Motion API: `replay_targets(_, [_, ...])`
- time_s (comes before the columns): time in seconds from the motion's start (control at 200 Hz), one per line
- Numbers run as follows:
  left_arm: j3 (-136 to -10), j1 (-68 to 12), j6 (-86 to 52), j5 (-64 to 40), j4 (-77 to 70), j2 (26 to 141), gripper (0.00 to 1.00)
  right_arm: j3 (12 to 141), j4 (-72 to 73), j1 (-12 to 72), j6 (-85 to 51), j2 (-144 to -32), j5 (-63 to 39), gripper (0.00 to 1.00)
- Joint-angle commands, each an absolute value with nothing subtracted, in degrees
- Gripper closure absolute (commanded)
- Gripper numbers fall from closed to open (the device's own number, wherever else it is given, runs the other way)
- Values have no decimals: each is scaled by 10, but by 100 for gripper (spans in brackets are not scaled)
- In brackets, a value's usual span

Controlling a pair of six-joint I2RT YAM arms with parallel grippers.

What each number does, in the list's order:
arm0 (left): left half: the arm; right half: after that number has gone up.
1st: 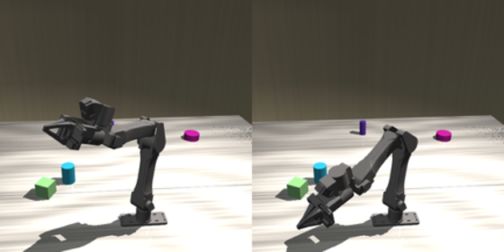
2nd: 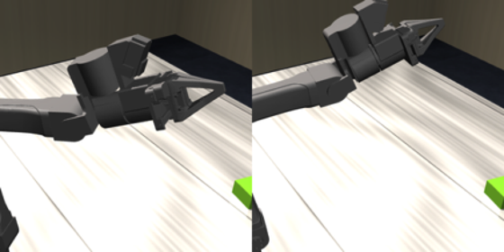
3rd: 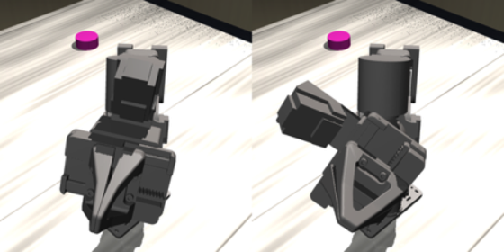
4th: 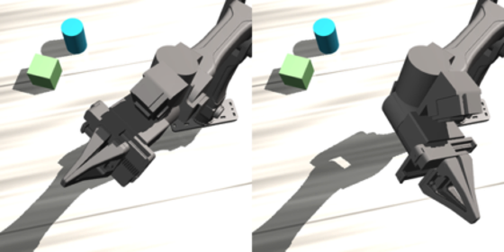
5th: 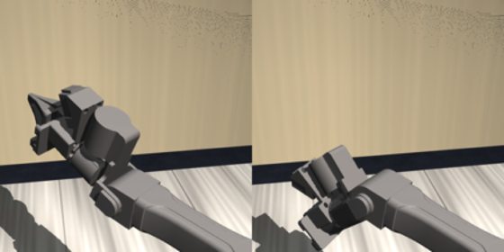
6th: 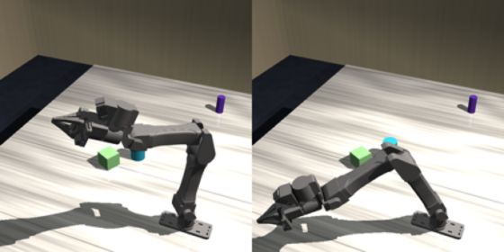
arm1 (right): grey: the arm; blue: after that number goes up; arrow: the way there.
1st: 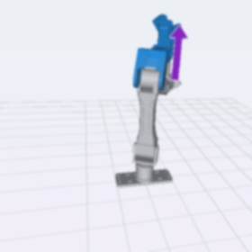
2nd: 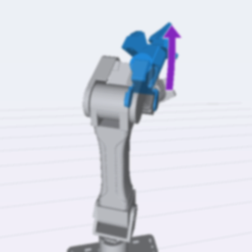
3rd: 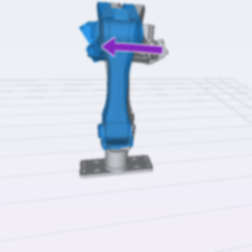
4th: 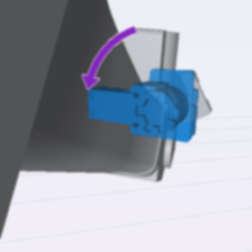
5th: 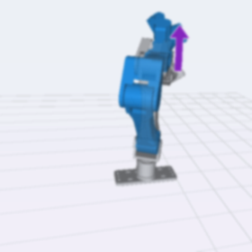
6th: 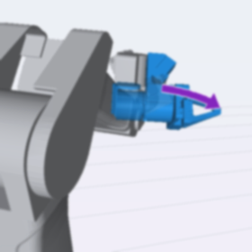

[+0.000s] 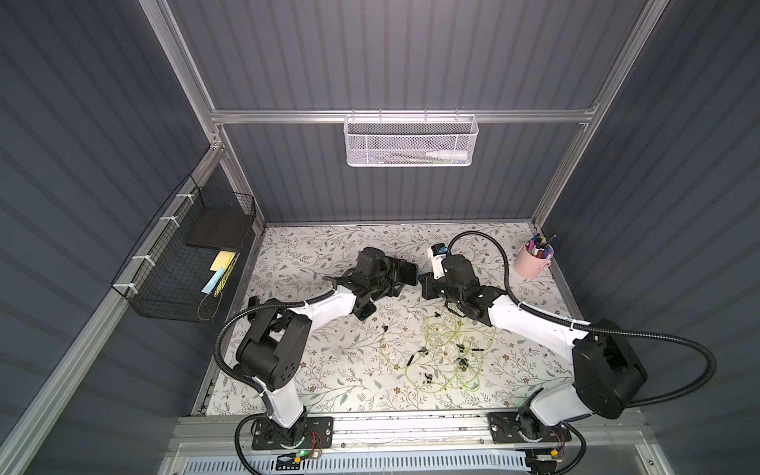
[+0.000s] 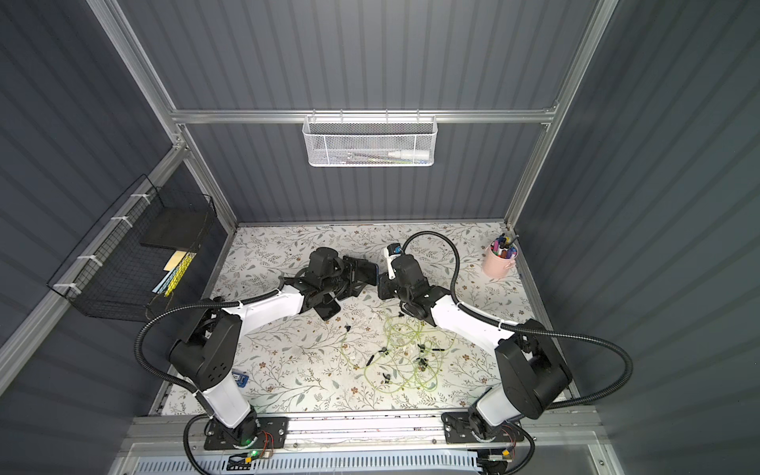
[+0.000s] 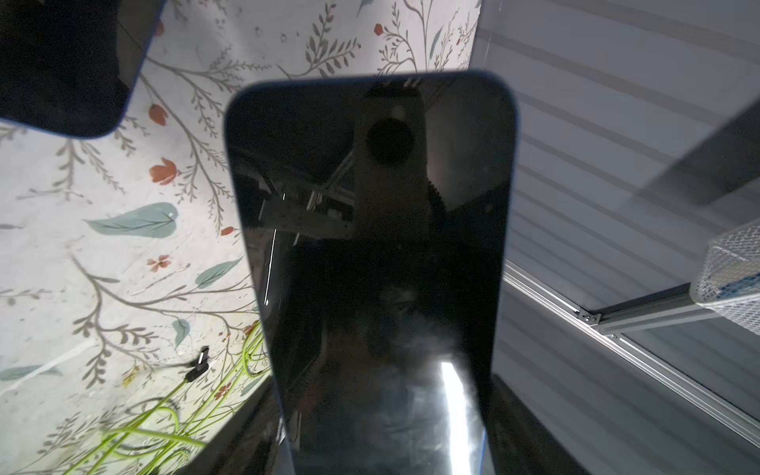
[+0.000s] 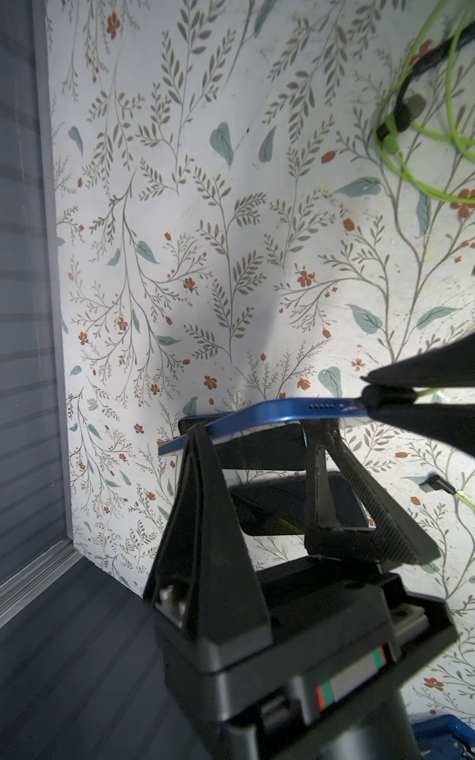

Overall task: Plug wired earphones into phones
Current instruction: Insert the wired earphone into the phone.

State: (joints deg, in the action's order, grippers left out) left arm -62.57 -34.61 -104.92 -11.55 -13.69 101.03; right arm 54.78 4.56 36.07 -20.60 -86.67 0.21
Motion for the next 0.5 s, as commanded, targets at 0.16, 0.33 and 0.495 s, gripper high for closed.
replay_targets(0.16, [-664, -373, -1047, -185, -189, 1028, 100, 580, 64, 354, -196, -889, -31, 100])
replay_targets(0.33, [-661, -372, -1046, -185, -181, 1025, 100, 591, 31, 350, -198, -892, -26, 100])
replay_targets(0.495, [-665, -364, -1037, -173, -157, 1038, 100, 600, -25, 339, -205, -876, -26, 83])
